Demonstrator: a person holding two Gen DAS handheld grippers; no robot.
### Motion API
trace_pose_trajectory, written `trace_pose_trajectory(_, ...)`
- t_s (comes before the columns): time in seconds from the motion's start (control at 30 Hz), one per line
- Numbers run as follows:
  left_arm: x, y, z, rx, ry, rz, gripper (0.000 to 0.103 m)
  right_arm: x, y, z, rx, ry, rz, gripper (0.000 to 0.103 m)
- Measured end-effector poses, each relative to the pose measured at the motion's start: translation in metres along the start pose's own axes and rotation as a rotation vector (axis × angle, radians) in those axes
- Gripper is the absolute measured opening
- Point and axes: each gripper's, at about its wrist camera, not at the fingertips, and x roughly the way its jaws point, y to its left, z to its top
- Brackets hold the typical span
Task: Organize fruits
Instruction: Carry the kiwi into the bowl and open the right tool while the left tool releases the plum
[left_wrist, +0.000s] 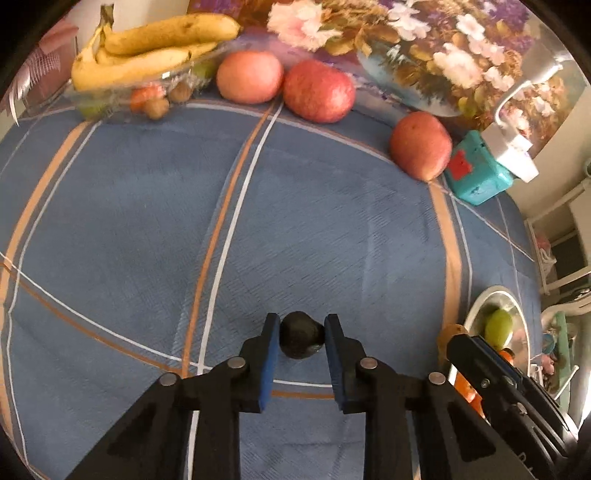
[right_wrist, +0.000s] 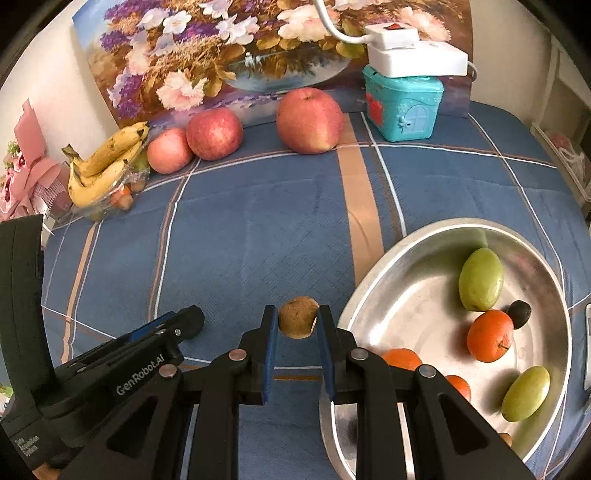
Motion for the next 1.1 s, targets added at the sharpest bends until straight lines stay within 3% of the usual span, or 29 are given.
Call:
trace_pose_trajectory(0.13,-0.02,-0.016,0.0,0.013,-0.021,-0.072,0.026,-0.023,-0.007,0.001,0.018,-0.04,0.012,0.022)
trace_pose_trajectory(0.37,-0.039,-0.077,-0.024,0.157,0.004,-0.176,0.026,-0.057,-0.057,-0.012,0.121,-0.075,-0.027,0.022)
trace_pose_trajectory(0.5,-0.027,-0.102,-0.044,0.216,0.056,-0.179,0.026,-0.065,-0.09,-0.025,0.187,-0.053,-0.081,0.022)
trace_pose_trajectory(0.73,-0.017,-0.113,-0.067,0.232,0.119,-0.151,0.029,-0.059,-0.122,-0.046,0.228,0.035,-0.158,0.022)
trace_pose_trajectory(0.8,-0.018,-0.112,-0.07,0.228,0.129,-0.153,0.034,-0.055,-0.124,-0.05,0.234,0.054,-0.16,0.023)
trace_pose_trajectory(0.87,-0.024,-0.108,-0.073,0.222,0.126,-0.153,0.057,-0.054,-0.124,-0.054,0.236,0.067,-0.155,0.023)
trace_pose_trajectory(1.03,-0.036,-0.097,-0.074,0.2,0.107,-0.154,0.059,-0.059,-0.12,-0.06,0.241,0.063,-0.15,0.029)
trace_pose_trajectory(1.1,-0.042,-0.085,-0.077,0.171,0.098,-0.151,0.066,-0.063,-0.117,-0.063,0.237,0.059,-0.151,0.029)
